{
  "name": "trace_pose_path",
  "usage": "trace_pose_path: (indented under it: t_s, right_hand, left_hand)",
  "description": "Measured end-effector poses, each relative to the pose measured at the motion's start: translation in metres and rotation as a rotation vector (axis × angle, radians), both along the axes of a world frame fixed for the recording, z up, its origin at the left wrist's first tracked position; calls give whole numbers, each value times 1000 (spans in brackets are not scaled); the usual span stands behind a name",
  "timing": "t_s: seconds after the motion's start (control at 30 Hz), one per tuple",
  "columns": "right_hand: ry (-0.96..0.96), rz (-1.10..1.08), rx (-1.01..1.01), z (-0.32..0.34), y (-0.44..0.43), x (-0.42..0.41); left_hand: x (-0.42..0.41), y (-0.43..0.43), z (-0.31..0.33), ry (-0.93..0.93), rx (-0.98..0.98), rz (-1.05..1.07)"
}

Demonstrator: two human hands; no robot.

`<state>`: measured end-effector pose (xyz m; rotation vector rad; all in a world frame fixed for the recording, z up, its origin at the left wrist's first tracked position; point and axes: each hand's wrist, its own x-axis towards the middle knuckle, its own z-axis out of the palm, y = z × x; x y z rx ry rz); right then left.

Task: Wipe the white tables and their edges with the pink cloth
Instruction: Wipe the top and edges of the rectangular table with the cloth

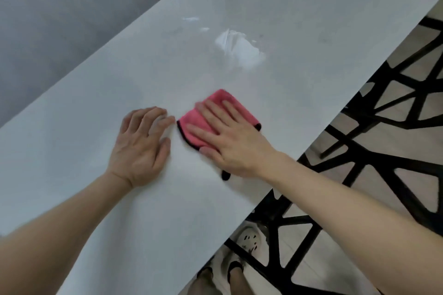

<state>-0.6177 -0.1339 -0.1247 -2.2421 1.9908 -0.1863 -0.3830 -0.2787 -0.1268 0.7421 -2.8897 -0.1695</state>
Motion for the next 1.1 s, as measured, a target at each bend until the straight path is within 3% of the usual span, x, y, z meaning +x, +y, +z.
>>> trace_pose_path:
  t_s: [0.07,0.1,0.17,0.23,0.3,0.37,0.43,0.5,0.53,0.63,0.7,0.73,0.83,0.9,0.93,1.03,1.1]
  right_hand:
    - [40,221,19,7,-8,-16]
    - [38,205,-12,7,-22,-42]
    - [60,-75,-41,4,-46,-110]
    - [81,-491,-45,6,-57,-167]
    - [84,-695,-94,5,-58,-152]
    - [55,-409,-153,0,-51,-81]
    - [37,47,-32,3,-32,-20]
    - [70,202,-34,8,-36,-40]
    - [53,103,-64,6,-48,-72]
    - [57,-607,45,17,-80,-167]
    - [66,-766,10,13,-97,-146]
    - [112,-650,-37,8,-102,-109]
    - [45,36,-19,9,-89,-4]
    - [71,138,-11,13,-87,-22]
    - [70,-4,-9,10,-93,-55]
    - [62,-732,33,12,-112,-156]
    - [50,-924,-8,14,-133,-134]
  left_hand:
    - [-1,-1,0,-4,2,1]
    - [0,-1,-1,-2,-3,5]
    - [-1,-1,-2,18,-14,2]
    - [-1,0,-2,37,-15,2]
    - [-2,-1,-3,37,-9,7]
    - [0,-1,-4,31,-1,5]
    - [1,-2,-3,18,-2,0]
    - [-1,-2,-2,22,5,-4]
    - [-1,-2,-2,29,11,-5]
    - [-1,-2,-5,47,15,-2]
    - [0,-3,-6,44,25,2]
    - [0,-3,-5,44,33,2]
    - [-1,1,0,49,45,-1]
    - [-1,3,6,81,73,-14]
    - [-1,-2,10,113,83,-19]
    - [-1,-39,21,208,47,60]
    - [-2,-78,18,209,15,236]
